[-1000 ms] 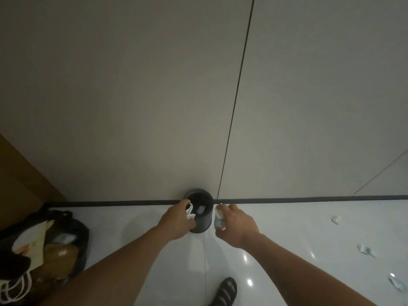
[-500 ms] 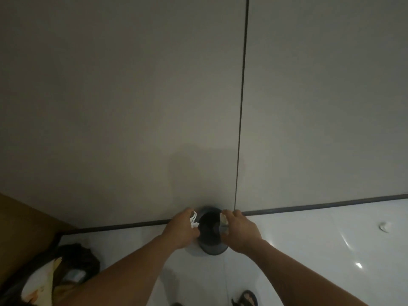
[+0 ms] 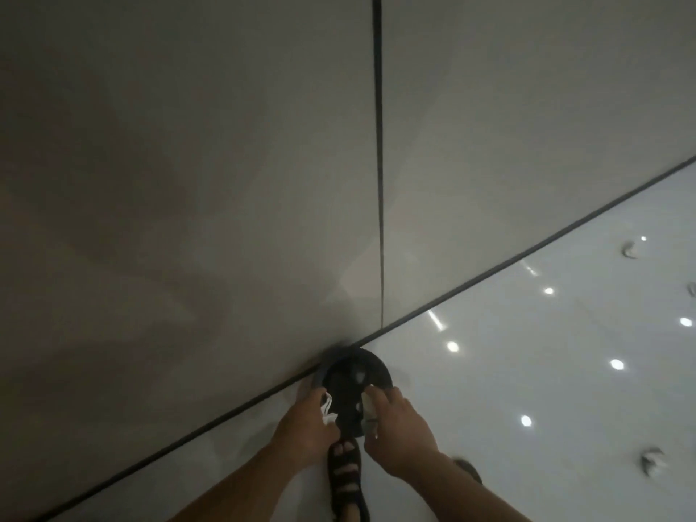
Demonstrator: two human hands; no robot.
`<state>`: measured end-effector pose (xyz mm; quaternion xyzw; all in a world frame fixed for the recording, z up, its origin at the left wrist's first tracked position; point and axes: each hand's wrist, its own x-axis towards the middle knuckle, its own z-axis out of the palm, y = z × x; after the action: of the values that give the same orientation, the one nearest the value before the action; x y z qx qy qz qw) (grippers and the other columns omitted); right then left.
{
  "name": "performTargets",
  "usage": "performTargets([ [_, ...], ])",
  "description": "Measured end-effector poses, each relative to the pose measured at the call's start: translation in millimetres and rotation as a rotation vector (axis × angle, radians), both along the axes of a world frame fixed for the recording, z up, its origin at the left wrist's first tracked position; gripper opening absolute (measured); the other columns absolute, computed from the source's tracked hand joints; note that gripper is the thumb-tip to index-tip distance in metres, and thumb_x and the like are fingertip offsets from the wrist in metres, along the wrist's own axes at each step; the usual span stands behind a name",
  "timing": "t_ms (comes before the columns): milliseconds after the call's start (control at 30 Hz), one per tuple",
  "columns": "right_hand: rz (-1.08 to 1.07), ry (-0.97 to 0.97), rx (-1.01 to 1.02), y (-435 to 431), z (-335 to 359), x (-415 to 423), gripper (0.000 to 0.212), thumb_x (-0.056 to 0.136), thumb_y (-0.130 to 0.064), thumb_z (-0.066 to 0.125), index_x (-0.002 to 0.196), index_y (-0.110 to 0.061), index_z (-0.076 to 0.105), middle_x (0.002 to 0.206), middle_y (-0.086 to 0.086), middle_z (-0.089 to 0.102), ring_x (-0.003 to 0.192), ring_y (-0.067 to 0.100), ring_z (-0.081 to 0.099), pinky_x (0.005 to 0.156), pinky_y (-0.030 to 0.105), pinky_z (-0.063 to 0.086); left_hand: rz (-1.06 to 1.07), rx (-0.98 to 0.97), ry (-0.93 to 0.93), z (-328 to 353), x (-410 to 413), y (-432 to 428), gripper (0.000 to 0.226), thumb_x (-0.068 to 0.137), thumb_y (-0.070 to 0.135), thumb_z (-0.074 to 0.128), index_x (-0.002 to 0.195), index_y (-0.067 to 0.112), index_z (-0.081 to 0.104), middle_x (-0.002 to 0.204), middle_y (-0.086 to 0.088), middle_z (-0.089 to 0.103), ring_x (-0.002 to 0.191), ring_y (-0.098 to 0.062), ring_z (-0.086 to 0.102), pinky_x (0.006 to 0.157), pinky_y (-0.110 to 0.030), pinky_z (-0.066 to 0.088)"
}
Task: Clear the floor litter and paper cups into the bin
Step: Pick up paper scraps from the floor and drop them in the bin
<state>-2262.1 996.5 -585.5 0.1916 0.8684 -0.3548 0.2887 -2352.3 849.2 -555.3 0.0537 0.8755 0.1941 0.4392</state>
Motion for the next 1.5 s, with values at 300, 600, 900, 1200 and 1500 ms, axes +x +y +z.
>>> performTargets([
  [300, -0.240, -0.086, -0.071, -38, -173, -29, 0.073, 0.089, -0.033, 0.061, 0.151, -0.028, 0.022, 0.148, 0.004, 0.030, 0.129, 0.026, 0.042, 0.104, 0.038, 0.044, -0.115, 0.026, -0.056, -186, -64, -8, 0.057, 0.078, 0.024, 0.070, 0.130, 0.022, 0.048, 0.113, 0.000, 0.060, 0.096, -0.014, 0.057, 0.082, -0.028, 0.047],
  [600, -0.391, -0.071, -0.084, -64, -221, 3, 0.084, 0.085, -0.048, 0.061, 0.151, -0.038, 0.011, 0.161, -0.004, 0.006, 0.142, 0.025, 0.028, 0.109, 0.038, 0.037, -0.180, -0.013, -0.007, -212, -64, -28, 0.046, 0.083, 0.025, 0.066, 0.126, 0.017, 0.050, 0.120, -0.003, 0.057, 0.091, -0.006, 0.046, 0.071, -0.020, 0.035],
  [900, -0.509, -0.016, 0.052, -10, -130, 42, 0.087, 0.079, -0.061, 0.062, 0.147, -0.044, 0.010, 0.160, -0.006, 0.013, 0.144, 0.024, 0.026, 0.106, 0.041, 0.039, -0.527, -0.063, 0.071, -110, -32, 46, 0.071, 0.086, 0.037, 0.059, 0.147, 0.019, 0.029, 0.148, -0.008, 0.035, 0.133, -0.026, 0.038, 0.107, -0.038, 0.036],
  [1200, -0.602, -0.046, 0.197, 75, 13, 167, 0.084, 0.085, -0.063, 0.050, 0.153, -0.036, 0.009, 0.162, -0.001, 0.005, 0.147, 0.025, 0.013, 0.110, 0.044, 0.035, -0.887, -0.037, 0.122, 23, 83, 162, 0.077, 0.086, 0.047, 0.055, 0.150, 0.023, 0.019, 0.153, -0.005, 0.026, 0.138, -0.026, 0.025, 0.113, -0.042, 0.029],
  [1500, -0.873, -0.104, 0.287, 128, 141, 377, 0.080, 0.087, -0.060, 0.051, 0.153, -0.034, 0.013, 0.161, 0.001, 0.011, 0.144, 0.026, 0.019, 0.108, 0.045, 0.036, -1.226, 0.097, 0.190, 147, 292, 271, 0.074, 0.087, 0.046, 0.055, 0.149, 0.021, 0.023, 0.153, -0.004, 0.027, 0.140, -0.025, 0.026, 0.112, -0.042, 0.030],
])
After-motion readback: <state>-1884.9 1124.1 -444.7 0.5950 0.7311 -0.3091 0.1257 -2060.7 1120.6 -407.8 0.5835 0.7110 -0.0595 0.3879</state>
